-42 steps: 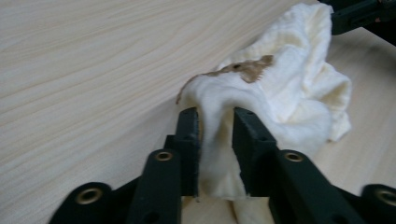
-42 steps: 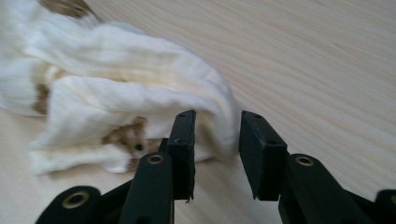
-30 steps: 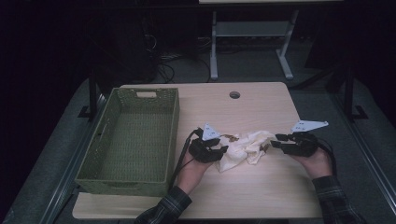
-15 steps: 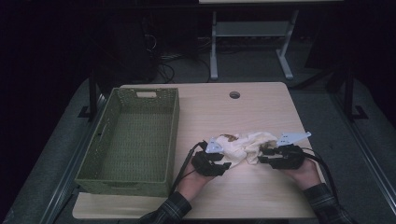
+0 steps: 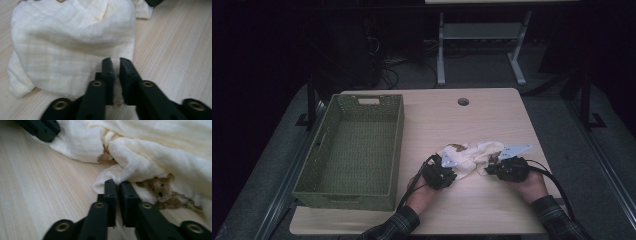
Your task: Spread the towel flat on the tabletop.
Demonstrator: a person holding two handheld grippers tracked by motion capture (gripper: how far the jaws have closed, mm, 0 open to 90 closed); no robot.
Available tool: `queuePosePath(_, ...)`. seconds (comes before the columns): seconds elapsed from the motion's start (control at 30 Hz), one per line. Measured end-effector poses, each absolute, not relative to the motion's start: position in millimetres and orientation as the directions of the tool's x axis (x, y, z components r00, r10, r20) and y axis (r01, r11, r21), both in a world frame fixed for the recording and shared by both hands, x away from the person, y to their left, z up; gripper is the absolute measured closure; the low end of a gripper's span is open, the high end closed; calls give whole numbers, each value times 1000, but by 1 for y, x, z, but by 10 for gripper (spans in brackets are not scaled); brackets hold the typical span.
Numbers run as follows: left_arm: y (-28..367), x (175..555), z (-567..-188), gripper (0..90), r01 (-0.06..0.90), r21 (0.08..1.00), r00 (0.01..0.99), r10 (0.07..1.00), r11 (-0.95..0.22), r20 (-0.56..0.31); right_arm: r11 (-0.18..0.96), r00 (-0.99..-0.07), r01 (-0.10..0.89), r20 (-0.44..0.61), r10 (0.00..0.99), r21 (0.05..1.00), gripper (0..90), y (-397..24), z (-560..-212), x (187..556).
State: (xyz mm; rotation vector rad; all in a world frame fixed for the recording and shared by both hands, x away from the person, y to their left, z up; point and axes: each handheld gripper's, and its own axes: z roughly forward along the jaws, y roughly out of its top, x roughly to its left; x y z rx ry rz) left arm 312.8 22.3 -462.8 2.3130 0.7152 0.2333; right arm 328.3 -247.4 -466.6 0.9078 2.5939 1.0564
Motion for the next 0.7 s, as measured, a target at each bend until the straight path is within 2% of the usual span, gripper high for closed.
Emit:
queuePosePath(0.07, 23, 312, -459, 886, 432, 685, 831, 554, -587, -50, 557, -789, 469, 41, 614, 686, 870, -250, -464, 329)
queuePosePath(0.33, 33, 311, -433, 895, 421, 749, 826, 557, -512, -84, 506, -748, 478, 31, 663, 718, 872, -280, -449, 329)
queuePosePath(0.5, 47, 316, -419, 896, 434, 784, 795, 597, -444, -102, 467, -710, 492, 28, 704, 734, 872, -305, -441, 329)
queuePosePath(0.7, 54, 325, -420, 896, 471, 771, 751, 653, -428, -96, 450, -671, 528, 28, 741, 721, 873, -323, -446, 334)
